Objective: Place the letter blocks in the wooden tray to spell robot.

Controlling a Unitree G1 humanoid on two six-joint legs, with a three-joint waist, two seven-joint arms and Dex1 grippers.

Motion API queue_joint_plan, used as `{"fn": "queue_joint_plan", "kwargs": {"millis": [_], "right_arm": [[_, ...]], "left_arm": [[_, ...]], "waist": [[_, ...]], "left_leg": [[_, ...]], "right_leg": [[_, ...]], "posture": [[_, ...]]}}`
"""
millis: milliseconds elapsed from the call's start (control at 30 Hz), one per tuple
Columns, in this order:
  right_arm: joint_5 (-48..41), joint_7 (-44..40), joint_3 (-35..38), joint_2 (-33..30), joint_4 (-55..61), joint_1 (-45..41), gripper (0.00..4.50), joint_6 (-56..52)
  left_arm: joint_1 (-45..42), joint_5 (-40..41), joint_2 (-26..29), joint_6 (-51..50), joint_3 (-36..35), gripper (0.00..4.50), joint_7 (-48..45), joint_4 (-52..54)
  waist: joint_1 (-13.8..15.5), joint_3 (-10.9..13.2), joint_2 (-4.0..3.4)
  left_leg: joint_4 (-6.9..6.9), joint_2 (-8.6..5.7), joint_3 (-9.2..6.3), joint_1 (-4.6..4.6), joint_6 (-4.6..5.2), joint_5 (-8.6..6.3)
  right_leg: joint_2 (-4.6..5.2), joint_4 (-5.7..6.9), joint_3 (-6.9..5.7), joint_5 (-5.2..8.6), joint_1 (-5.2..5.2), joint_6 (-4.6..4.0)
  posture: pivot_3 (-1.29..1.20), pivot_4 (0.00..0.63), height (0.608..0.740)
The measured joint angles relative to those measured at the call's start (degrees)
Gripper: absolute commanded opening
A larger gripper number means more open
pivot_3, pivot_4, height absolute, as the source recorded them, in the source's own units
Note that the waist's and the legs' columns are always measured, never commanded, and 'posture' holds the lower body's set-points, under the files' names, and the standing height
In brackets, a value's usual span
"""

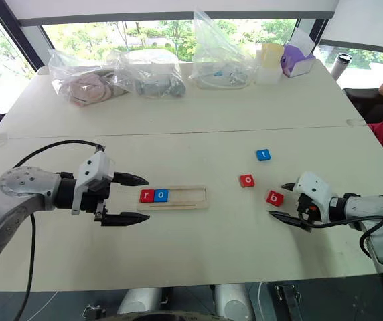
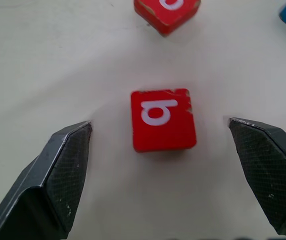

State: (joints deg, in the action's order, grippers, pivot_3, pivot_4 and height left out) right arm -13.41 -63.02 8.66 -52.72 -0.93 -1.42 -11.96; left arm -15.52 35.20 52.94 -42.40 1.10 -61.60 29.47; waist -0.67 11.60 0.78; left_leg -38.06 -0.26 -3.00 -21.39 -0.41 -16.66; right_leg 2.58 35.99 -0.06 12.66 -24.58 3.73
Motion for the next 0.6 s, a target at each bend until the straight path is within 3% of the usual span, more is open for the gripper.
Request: {"fn": "queue_joint_plan", "kwargs": {"millis": [33,133,300,467,600], "right_arm": [[0.2,-0.2,-0.5,0.0,-1.0,-0.5,4.47,0.8],[0.2,-0.7,-1.4,0.1,-2.8,-1.5,3.66,3.1],[0.2,-0.8,-2.4,1.2,-2.7,-2.0,1.15,3.9],[0.1,-0.1,-2.7,1.3,-1.8,-2.6,1.15,1.8],[-2.3,1.0,-7.9,5.7,6.8,-10.0,1.15,-7.7]], "left_arm": [[0.0,0.2,0.0,-0.1,0.0,4.5,0.2,0.0],[0.0,0.4,0.0,-0.1,0.0,4.5,0.7,0.0],[1.2,0.3,1.4,0.3,-0.8,4.5,0.7,-0.5],[1.9,0.2,1.9,0.9,-1.5,4.5,0.7,-1.5],[4.6,-1.0,3.8,2.7,-3.0,4.5,-0.2,-4.1]], "waist": [[0.0,0.0,0.0],[-0.1,0.0,0.01],[-0.2,0.0,0.0],[-0.2,0.0,0.01],[-1.1,0.0,-0.04]], "left_leg": [[0.0,0.0,-0.01,0.01,0.0,0.0],[0.0,0.0,0.0,0.05,0.0,0.0],[-0.03,0.02,0.01,0.1,0.0,0.0],[-0.05,0.02,0.02,0.11,-0.01,0.01],[-0.04,0.13,-0.03,0.15,-0.01,0.01]], "right_leg": [[-0.01,0.0,0.0,0.0,0.01,0.0],[-0.04,0.02,0.0,-0.01,0.03,-0.02],[-0.05,0.05,0.02,-0.04,0.05,-0.06],[-0.05,0.07,0.02,-0.05,0.06,-0.07],[-0.18,0.14,0.05,-0.14,-0.02,-0.22]], "posture": [[0.0,0.15,0.74],[0.0,0.15,0.74],[0.0,0.15,0.74],[0.0,0.15,0.74],[0.0,0.15,0.74]]}}
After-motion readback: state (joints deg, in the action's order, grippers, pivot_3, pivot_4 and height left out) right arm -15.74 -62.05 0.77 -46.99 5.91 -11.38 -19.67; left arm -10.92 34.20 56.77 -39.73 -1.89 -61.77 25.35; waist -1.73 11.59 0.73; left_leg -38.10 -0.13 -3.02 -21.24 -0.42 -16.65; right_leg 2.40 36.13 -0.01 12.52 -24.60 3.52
